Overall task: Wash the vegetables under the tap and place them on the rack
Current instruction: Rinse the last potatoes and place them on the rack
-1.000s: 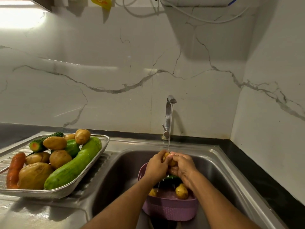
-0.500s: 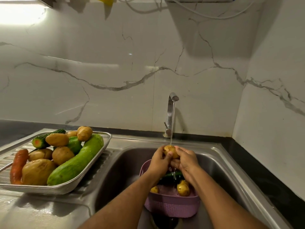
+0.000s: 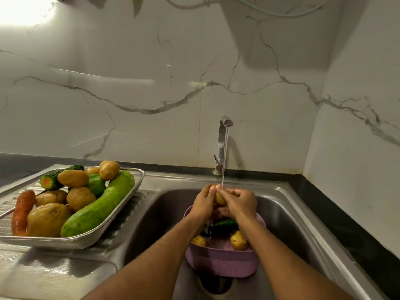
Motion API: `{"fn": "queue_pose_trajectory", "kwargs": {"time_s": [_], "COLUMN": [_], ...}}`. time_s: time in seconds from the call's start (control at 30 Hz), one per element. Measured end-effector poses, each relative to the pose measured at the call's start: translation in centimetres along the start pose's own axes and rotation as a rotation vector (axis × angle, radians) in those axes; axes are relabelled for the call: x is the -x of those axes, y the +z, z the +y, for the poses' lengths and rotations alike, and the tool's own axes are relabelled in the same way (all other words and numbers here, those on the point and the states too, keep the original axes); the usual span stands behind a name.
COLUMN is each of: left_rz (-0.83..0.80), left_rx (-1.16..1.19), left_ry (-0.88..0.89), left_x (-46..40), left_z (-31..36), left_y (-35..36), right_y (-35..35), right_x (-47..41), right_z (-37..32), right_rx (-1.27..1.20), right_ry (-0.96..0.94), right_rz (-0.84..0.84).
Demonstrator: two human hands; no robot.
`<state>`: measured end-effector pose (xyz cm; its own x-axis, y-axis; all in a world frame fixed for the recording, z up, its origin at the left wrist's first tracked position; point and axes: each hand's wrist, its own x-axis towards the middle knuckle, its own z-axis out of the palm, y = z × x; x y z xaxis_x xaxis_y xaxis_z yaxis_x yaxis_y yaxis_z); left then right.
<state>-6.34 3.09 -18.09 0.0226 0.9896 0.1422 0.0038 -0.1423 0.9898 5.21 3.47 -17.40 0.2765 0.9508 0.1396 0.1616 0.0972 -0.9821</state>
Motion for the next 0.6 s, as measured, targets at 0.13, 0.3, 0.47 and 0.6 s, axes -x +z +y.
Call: {"fn": "queue_pose_trajectory", "kwargs": {"time_s": [0.13,0.3,0.47,0.6], "left_rz": [0.007,-0.065,-0.026,0.09], "left_rx": [-0.097,-0.289,-0.606,-0.594], "left_ry": [0.046,0.129,0.292,0.2], "left_x": [0.1,0.4,0.3,-0.5], "left_z": [-0.3,-0.2,0.1,1.1], "left_y": [-0.3,0.0,1.6,2.5], "right_y": [0.6,0.6,0.2,0.7], "right_x": [0.3,-0.6,-1.0,-0.8], "right_z": [-0.5,-0.8,0.4,0.6], "right_rx": [0.269,0.241,0.145,0.273], "right_ry": [-0.021,0.165,0.271,0.158], "right_rz": [-0.08,-0.006,-0.015,0.061]}}
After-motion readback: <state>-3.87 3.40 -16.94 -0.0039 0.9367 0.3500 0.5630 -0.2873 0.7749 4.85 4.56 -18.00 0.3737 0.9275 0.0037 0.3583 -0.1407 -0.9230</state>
